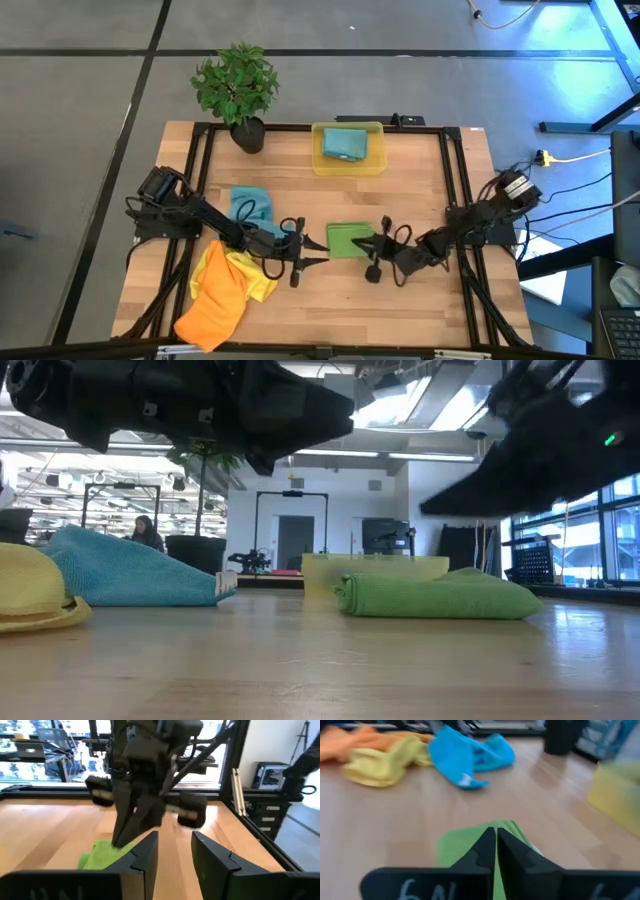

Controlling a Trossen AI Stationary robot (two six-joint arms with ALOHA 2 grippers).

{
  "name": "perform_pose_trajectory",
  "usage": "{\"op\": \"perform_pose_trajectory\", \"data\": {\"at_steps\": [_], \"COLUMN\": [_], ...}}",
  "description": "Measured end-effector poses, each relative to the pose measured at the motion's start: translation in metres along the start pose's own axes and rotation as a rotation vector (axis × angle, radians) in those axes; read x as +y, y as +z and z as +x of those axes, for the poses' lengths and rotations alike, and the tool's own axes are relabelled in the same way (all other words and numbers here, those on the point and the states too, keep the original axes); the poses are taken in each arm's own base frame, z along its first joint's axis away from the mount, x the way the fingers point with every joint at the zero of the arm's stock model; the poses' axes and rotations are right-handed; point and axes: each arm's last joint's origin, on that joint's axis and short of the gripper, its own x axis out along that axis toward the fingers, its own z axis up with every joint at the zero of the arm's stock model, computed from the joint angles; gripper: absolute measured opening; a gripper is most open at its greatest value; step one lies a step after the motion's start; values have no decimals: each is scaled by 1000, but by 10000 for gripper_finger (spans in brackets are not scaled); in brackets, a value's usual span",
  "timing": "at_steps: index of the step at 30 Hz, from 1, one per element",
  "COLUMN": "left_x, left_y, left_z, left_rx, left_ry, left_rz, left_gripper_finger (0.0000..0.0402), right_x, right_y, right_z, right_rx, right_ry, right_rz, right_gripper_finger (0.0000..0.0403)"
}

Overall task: Fold microfiber towels
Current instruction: Put the folded green microfiber towel into the yellow bin

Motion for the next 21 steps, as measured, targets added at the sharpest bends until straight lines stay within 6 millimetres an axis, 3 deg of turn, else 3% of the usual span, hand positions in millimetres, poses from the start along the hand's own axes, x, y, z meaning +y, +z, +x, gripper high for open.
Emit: {"op": "perform_pose_trajectory", "data": {"at_steps": [6, 12, 17, 21], "left_x": [-11, -17, -12, -3], "left_y": [3, 14, 24, 29], "left_z": [-4, -9, 7, 25], "left_rx": [-26, -58, 9, 183], "left_ry": [6, 9, 58, 71], "left_rz": [51, 64, 150, 186], "left_gripper_finger": [108, 108, 108, 108], "right_x": [11, 1, -6, -5], "right_y": [20, 41, 43, 34], "right_z": [-24, -46, -54, -53], "right_rx": [-57, -25, 31, 101], "right_ry": [128, 219, 248, 303], "right_rz": [-31, -98, -177, -213], "right_gripper_finger": [42, 75, 115, 161]}}
